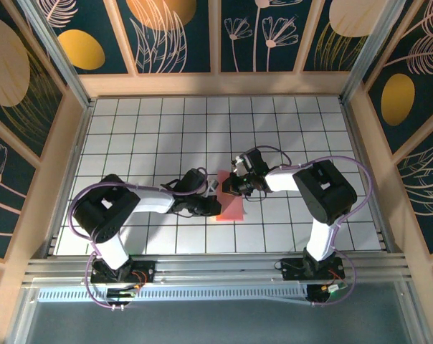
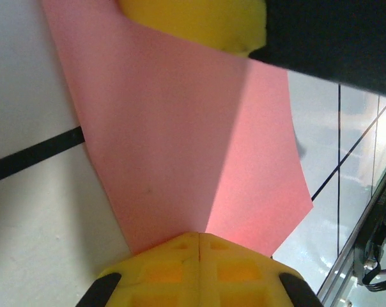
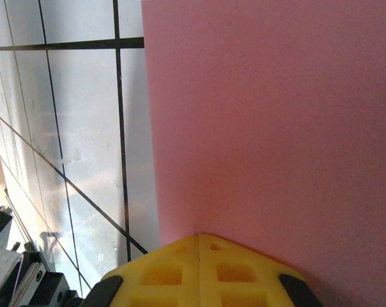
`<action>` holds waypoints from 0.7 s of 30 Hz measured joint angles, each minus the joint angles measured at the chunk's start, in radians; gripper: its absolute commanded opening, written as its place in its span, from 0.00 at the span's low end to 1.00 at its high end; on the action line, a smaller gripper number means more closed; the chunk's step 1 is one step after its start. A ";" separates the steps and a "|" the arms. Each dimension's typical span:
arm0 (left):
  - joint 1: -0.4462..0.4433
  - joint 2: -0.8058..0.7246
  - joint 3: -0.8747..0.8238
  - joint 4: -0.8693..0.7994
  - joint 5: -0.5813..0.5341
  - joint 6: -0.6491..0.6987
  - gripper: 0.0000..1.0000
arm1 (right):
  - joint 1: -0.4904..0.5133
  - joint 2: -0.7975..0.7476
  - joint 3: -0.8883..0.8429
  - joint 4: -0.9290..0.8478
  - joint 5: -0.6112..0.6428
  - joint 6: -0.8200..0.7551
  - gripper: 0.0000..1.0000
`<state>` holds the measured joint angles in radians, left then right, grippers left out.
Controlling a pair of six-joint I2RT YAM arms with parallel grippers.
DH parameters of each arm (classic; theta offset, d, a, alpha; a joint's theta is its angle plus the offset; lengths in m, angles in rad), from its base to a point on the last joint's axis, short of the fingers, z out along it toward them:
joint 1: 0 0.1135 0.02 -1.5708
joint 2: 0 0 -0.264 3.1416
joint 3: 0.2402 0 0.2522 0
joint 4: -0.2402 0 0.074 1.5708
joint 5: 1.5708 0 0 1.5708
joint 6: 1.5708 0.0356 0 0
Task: Fold a paper plane with a square sheet of paper (fold left side to right side)
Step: First fold the square sheet of paper in half at the center of the table.
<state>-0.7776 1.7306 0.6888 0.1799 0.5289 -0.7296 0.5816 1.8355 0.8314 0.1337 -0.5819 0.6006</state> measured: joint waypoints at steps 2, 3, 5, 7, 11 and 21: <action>-0.009 -0.012 -0.013 0.001 -0.010 0.004 0.00 | 0.000 0.000 0.000 -0.001 -0.001 0.000 0.00; -0.014 -0.021 -0.020 0.003 -0.014 0.005 0.00 | 0.000 0.000 0.000 -0.002 -0.003 0.000 0.00; -0.024 -0.042 -0.038 -0.009 -0.015 0.005 0.00 | 0.000 0.000 0.000 -0.002 -0.004 0.000 0.00; -0.034 -0.062 -0.053 -0.030 -0.014 0.005 0.00 | 0.000 0.000 0.000 -0.002 -0.004 0.000 0.00; -0.044 -0.092 -0.069 -0.068 -0.014 0.005 0.00 | 0.000 0.000 0.000 -0.002 -0.004 -0.001 0.00; 0.006 -0.170 -0.014 -0.198 -0.039 0.031 0.00 | 0.000 0.000 0.000 -0.002 -0.011 -0.034 0.00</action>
<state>-0.7715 1.5604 0.6750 -0.0181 0.4900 -0.6991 0.5816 1.8355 0.8314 0.1314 -0.5926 0.5671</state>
